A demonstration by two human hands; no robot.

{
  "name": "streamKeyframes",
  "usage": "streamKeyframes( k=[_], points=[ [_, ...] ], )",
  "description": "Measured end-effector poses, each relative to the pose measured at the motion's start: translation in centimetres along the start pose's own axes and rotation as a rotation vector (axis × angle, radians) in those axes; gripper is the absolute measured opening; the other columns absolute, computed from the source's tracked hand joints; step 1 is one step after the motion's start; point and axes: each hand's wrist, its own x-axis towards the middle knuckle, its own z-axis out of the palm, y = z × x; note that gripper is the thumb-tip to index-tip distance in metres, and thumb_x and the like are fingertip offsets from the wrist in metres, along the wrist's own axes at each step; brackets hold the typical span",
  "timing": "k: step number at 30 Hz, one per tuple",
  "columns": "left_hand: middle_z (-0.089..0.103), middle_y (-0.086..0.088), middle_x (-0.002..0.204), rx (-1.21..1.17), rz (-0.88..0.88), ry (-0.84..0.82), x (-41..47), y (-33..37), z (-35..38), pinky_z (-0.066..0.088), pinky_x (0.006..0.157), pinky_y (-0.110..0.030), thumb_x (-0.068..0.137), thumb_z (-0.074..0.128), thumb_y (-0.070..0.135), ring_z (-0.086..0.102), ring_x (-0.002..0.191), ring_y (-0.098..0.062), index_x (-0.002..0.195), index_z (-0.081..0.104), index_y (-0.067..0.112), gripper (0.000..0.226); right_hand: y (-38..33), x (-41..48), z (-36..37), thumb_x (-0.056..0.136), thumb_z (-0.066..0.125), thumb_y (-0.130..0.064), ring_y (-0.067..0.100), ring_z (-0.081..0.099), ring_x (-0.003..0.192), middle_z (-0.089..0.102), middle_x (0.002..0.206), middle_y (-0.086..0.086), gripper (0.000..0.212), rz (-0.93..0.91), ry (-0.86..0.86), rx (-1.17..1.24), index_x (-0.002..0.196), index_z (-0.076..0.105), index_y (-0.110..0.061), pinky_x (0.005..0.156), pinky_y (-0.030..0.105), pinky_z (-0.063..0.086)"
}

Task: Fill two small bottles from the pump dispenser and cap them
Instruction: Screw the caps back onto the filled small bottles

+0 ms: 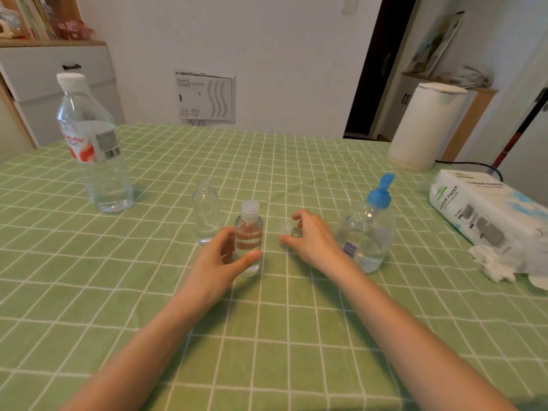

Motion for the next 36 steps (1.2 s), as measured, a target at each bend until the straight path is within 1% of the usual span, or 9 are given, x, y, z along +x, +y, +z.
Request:
streamKeyframes(
  k=[5, 8, 13, 16, 19, 22, 27, 29, 36],
  points=[
    [0.056, 0.021, 0.113, 0.033, -0.005, -0.002, -0.6, -0.1, -0.4, 0.036, 0.093, -0.011, 0.074, 0.075, 0.009, 0.052, 0.107, 0.0, 0.117, 0.049, 0.031, 0.055, 0.3, 0.5, 0.5, 0.083, 0.07, -0.032, 0.024, 0.05, 0.117, 0.053, 0.126, 0.008, 0.053, 0.043, -0.008, -0.025, 0.128, 0.051, -0.011, 0.096, 0.034, 0.043],
    [0.057, 0.01, 0.119, 0.041, -0.025, 0.053, -1.4, -0.5, -1.1, 0.036, 0.098, -0.021, 0.08, 0.064, -0.002, 0.051, 0.112, -0.008, 0.117, 0.053, 0.024, 0.047, 0.4, 0.7, 0.6, 0.083, 0.07, -0.034, 0.024, 0.051, 0.116, 0.054, 0.125, 0.008, 0.051, 0.054, -0.001, -0.026, 0.126, 0.054, -0.012, 0.095, 0.036, 0.044],
    [0.056, -0.001, 0.09, -0.022, -0.063, 0.382, -1.2, -1.2, -2.0, 0.042, 0.069, -0.021, 0.087, 0.053, 0.001, 0.053, 0.084, -0.02, 0.097, 0.054, 0.014, 0.016, 0.4, 0.9, 0.7, 0.083, 0.069, -0.035, 0.023, 0.053, 0.107, 0.056, 0.119, 0.007, 0.039, 0.047, 0.014, -0.015, 0.115, 0.06, -0.014, 0.086, 0.032, 0.045],
    [0.051, -0.006, 0.103, 0.002, -0.113, 0.489, 0.4, -1.4, -2.8, 0.04, 0.073, -0.028, 0.085, 0.059, 0.009, 0.048, 0.09, -0.02, 0.11, 0.049, 0.013, 0.027, 0.5, 0.5, 0.6, 0.082, 0.07, -0.035, 0.018, 0.054, 0.097, 0.057, 0.11, 0.004, 0.031, 0.031, 0.02, 0.019, 0.105, 0.061, -0.016, 0.075, 0.025, 0.041],
    [0.043, -0.01, 0.126, 0.128, -0.16, 0.455, 2.3, -1.6, -3.5, 0.043, 0.092, -0.037, 0.079, 0.071, 0.02, 0.048, 0.106, -0.023, 0.129, 0.04, 0.012, 0.059, 0.6, -0.1, 0.2, 0.082, 0.07, -0.033, 0.011, 0.052, 0.083, 0.059, 0.098, -0.001, 0.022, 0.008, 0.028, 0.074, 0.095, 0.058, -0.019, 0.059, 0.018, 0.036],
    [0.039, -0.01, 0.139, 0.16, -0.178, 0.363, 3.8, -1.8, -3.6, 0.037, 0.105, -0.046, 0.075, 0.075, 0.028, 0.045, 0.121, -0.026, 0.138, 0.033, 0.013, 0.077, 0.4, -1.2, -0.3, 0.082, 0.07, -0.029, 0.008, 0.054, 0.076, 0.059, 0.086, -0.007, 0.021, -0.015, 0.022, 0.149, 0.095, 0.059, -0.017, 0.063, 0.018, 0.044],
    [0.057, -0.003, 0.12, 0.066, -0.142, 0.275, 4.7, -1.8, -2.9, 0.043, 0.089, -0.035, 0.083, 0.066, 0.027, 0.055, 0.099, -0.017, 0.125, 0.044, 0.015, 0.048, -0.5, -4.1, -0.9, 0.082, 0.07, -0.025, 0.005, 0.058, 0.072, 0.064, 0.086, -0.006, 0.016, -0.013, -0.029, 0.32, 0.093, 0.059, -0.023, 0.064, 0.011, 0.048],
    [0.057, -0.001, 0.115, 0.071, -0.132, 0.297, 4.9, -1.8, -2.9, 0.042, 0.094, -0.038, 0.085, 0.063, 0.027, 0.055, 0.101, -0.018, 0.112, 0.048, 0.02, 0.031, -0.9, -5.1, -1.2, 0.082, 0.071, -0.024, 0.008, 0.06, 0.076, 0.066, 0.09, -0.003, 0.015, -0.028, -0.046, 0.371, 0.093, 0.061, -0.024, 0.066, 0.013, 0.049],
    [0.06, 0.002, 0.108, 0.047, -0.104, 0.277, 1.7, -1.6, -3.4, 0.043, 0.097, -0.04, 0.083, 0.066, 0.024, 0.057, 0.106, -0.019, 0.104, 0.051, 0.024, 0.025, -2.1, -7.9, -2.3, 0.079, 0.074, -0.027, 0.007, 0.062, 0.082, 0.069, 0.092, -0.005, 0.016, -0.129, -0.145, 0.491, 0.093, 0.067, -0.025, 0.073, 0.014, 0.051]
  ],
)
